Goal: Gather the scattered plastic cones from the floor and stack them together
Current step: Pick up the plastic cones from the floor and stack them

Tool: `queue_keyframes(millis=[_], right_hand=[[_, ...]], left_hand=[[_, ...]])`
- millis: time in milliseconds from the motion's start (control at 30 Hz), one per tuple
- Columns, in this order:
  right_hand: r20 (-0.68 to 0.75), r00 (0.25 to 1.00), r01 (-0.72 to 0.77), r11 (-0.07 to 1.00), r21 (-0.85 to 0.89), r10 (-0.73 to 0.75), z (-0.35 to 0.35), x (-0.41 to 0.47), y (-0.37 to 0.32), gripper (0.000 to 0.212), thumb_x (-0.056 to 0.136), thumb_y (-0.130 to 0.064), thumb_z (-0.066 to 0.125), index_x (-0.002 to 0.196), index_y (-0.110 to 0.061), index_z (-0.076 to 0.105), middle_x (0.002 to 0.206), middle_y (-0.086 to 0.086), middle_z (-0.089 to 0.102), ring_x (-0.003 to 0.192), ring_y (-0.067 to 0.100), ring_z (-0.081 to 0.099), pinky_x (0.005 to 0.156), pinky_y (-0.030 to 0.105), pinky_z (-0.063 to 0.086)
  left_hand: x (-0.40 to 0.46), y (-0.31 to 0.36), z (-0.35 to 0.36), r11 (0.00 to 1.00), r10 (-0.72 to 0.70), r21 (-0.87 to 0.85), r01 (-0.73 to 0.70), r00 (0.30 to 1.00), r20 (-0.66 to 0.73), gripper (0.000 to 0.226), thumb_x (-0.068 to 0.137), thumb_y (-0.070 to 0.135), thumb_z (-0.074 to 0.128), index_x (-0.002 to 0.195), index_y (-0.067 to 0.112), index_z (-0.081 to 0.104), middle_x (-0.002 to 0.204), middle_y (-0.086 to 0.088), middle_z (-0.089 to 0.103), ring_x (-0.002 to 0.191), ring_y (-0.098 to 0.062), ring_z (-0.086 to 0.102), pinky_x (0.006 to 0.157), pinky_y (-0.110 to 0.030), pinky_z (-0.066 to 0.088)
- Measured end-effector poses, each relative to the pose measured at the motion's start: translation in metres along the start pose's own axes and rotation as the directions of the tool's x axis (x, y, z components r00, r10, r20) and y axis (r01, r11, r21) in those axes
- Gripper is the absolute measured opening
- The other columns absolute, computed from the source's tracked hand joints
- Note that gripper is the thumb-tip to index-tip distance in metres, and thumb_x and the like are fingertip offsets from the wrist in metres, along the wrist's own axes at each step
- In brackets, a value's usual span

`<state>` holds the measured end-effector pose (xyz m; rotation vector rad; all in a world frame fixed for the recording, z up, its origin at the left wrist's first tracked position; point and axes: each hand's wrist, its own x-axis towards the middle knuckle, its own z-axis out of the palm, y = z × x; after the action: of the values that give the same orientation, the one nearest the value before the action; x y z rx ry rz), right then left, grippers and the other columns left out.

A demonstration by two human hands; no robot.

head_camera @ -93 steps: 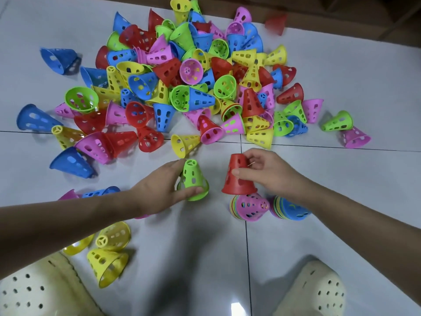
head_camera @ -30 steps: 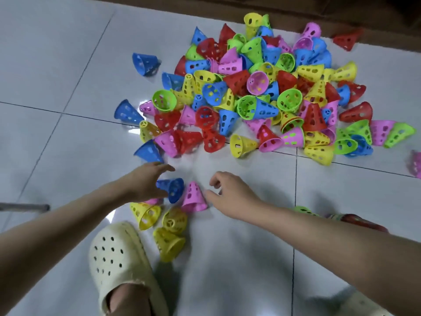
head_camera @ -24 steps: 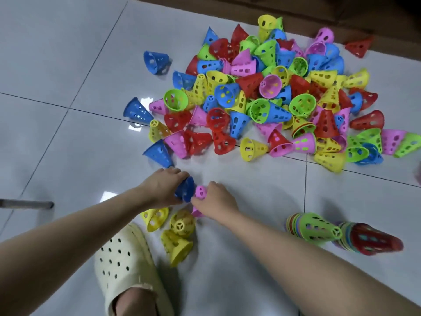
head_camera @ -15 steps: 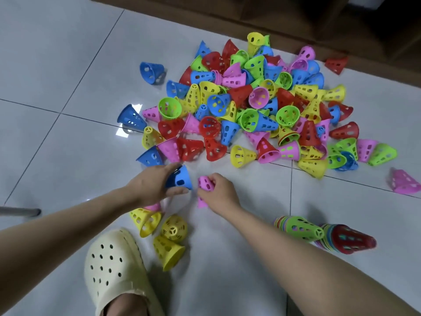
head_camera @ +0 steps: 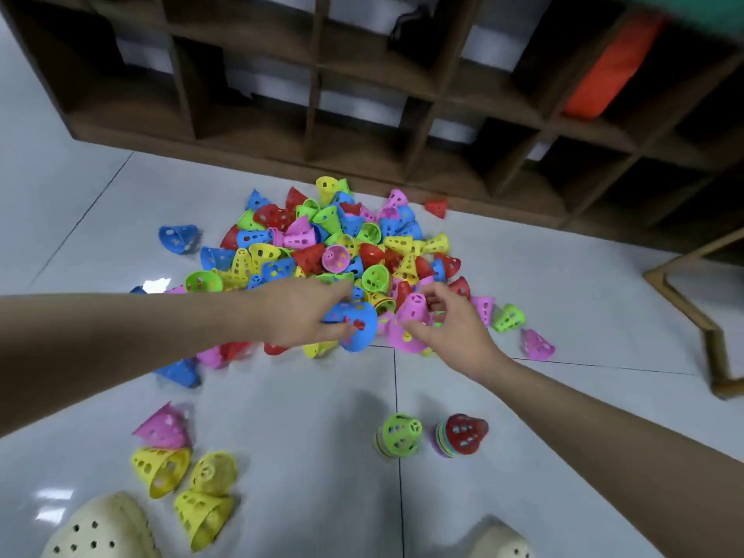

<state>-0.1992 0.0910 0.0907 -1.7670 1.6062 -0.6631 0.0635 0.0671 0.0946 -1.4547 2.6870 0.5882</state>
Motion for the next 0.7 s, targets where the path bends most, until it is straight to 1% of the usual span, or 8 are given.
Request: queue_keyframes(millis=[100, 167, 267, 367, 433, 500, 600, 700], right_hand=[[-0.051, 0.999, -0.022, 0.998, -0.058, 0.019, -0.039, -0.018, 0.023, 0.036, 0.075, -0.017, 0.084, 0.100, -0.026, 0.059, 0.093, -0.003, 0.069, 0.087, 0.015, 0.065, 0.081, 0.031, 0.055], [-0.064, 0.997, -0.059, 0.995, -0.080, 0.054, -0.059, -0.033, 0.040, 0.036, 0.075, -0.014, 0.083, 0.096, -0.029, 0.058, 0.093, 0.001, 0.069, 0.089, 0.023, 0.067, 0.081, 0.041, 0.058], [-0.055, 0.992, -0.117, 0.987, -0.113, 0.112, -0.079, -0.056, 0.065, 0.034, 0.077, -0.007, 0.081, 0.097, -0.022, 0.058, 0.093, 0.002, 0.067, 0.083, 0.023, 0.067, 0.078, 0.038, 0.060], [-0.022, 0.985, -0.172, 0.973, -0.154, 0.171, -0.086, -0.075, 0.096, 0.032, 0.077, -0.012, 0.081, 0.098, -0.019, 0.059, 0.093, -0.001, 0.068, 0.084, 0.015, 0.068, 0.078, 0.037, 0.060], [-0.019, 0.981, -0.192, 0.960, -0.206, 0.192, -0.087, -0.086, 0.118, 0.032, 0.076, -0.019, 0.081, 0.099, -0.023, 0.058, 0.094, -0.005, 0.068, 0.089, 0.013, 0.067, 0.081, 0.040, 0.058], [-0.005, 0.983, -0.177, 0.944, -0.277, 0.183, -0.085, -0.094, 0.134, 0.032, 0.075, -0.025, 0.079, 0.099, -0.027, 0.058, 0.094, -0.008, 0.067, 0.091, 0.014, 0.065, 0.083, 0.042, 0.055], [0.018, 0.983, -0.168, 0.937, -0.307, 0.182, -0.076, -0.092, 0.145, 0.031, 0.075, -0.024, 0.078, 0.098, -0.027, 0.058, 0.094, -0.006, 0.067, 0.090, 0.018, 0.065, 0.080, 0.043, 0.055], [0.036, 0.982, -0.165, 0.936, -0.310, 0.185, -0.070, -0.085, 0.153, 0.030, 0.075, -0.023, 0.078, 0.098, -0.025, 0.058, 0.096, -0.003, 0.067, 0.091, 0.021, 0.066, 0.078, 0.043, 0.056]], left_hand=[[0.025, 0.046, 0.001, 0.996, 0.075, 0.056, -0.073, 0.997, -0.028, 0.050, 0.094, 0.064, 0.048, 0.126, 0.025, 0.049, 0.092, 0.001, 0.061, 0.083, -0.022, 0.057, 0.064, -0.033, 0.040], [0.039, 0.068, 0.017, 0.996, 0.091, 0.015, -0.090, 0.995, -0.043, 0.047, 0.092, 0.062, 0.053, 0.122, 0.025, 0.053, 0.099, 0.000, 0.063, 0.091, -0.023, 0.060, 0.065, -0.033, 0.042], [0.053, 0.094, 0.050, 0.996, 0.074, -0.045, -0.074, 0.997, -0.005, 0.050, 0.088, 0.062, 0.058, 0.123, 0.027, 0.056, 0.098, 0.001, 0.063, 0.098, -0.025, 0.061, 0.074, -0.036, 0.050], [0.059, 0.113, 0.092, 0.996, 0.016, -0.084, -0.017, 1.000, -0.003, 0.050, 0.084, 0.061, 0.064, 0.120, 0.026, 0.061, 0.104, 0.002, 0.065, 0.098, -0.023, 0.062, 0.069, -0.032, 0.045], [0.061, 0.123, 0.123, 0.988, -0.057, -0.143, 0.057, 0.998, 0.004, 0.048, 0.081, 0.058, 0.067, 0.119, 0.028, 0.063, 0.108, 0.003, 0.067, 0.100, -0.021, 0.063, 0.070, -0.030, 0.045], [0.061, 0.129, 0.154, 0.956, -0.149, -0.250, 0.156, 0.988, 0.049, 0.043, 0.077, 0.054, 0.071, 0.109, 0.027, 0.067, 0.103, 0.002, 0.070, 0.096, -0.023, 0.065, 0.073, -0.033, 0.052], [0.058, 0.133, 0.184, 0.891, -0.236, -0.374, 0.258, 0.966, 0.104, 0.031, 0.076, 0.047, 0.074, 0.091, 0.022, 0.066, 0.091, 0.001, 0.068, 0.084, -0.022, 0.063, 0.069, -0.033, 0.052], [0.054, 0.135, 0.203, 0.880, -0.224, -0.400, 0.257, 0.966, 0.127, 0.027, 0.077, 0.042, 0.072, 0.095, 0.023, 0.067, 0.092, 0.002, 0.068, 0.085, -0.022, 0.062, 0.070, -0.033, 0.052]])
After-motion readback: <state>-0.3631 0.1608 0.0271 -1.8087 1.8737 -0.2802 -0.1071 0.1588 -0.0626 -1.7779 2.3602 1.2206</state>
